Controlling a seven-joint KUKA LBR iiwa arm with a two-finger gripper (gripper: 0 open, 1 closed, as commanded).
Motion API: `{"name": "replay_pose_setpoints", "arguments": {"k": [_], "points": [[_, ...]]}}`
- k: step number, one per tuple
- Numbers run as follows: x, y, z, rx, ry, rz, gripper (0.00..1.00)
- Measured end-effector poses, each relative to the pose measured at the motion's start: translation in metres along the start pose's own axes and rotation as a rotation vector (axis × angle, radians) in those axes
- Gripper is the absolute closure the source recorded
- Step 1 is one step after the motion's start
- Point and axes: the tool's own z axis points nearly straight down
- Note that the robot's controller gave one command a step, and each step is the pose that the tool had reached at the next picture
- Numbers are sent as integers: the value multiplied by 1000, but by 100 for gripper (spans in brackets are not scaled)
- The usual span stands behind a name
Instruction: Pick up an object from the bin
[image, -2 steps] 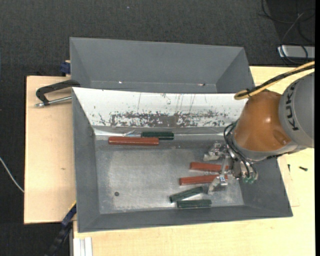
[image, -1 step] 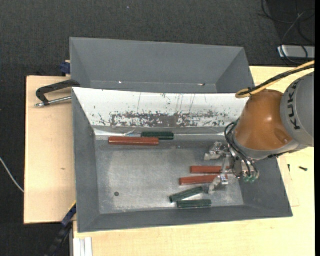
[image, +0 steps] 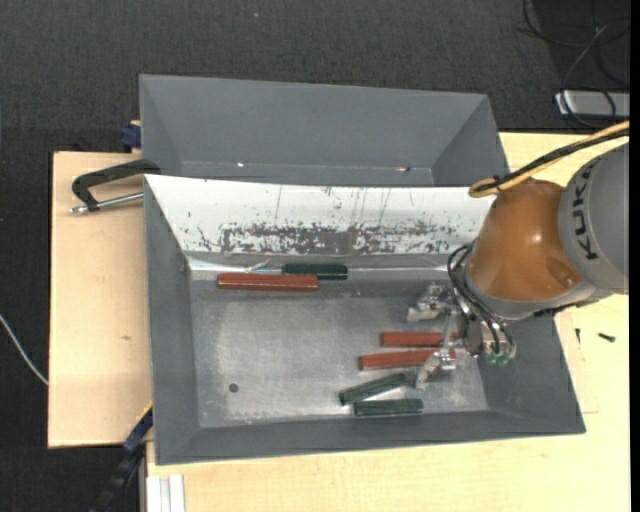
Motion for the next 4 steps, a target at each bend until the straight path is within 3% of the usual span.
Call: {"name": "replay_pose_setpoints", "arguments": {"k": [1, 2, 4], "points": [[5, 8, 6, -1, 1, 104, 0], [-1, 1, 0, 0, 1, 0, 100], [0, 1, -4, 0, 4, 0, 100]]}}
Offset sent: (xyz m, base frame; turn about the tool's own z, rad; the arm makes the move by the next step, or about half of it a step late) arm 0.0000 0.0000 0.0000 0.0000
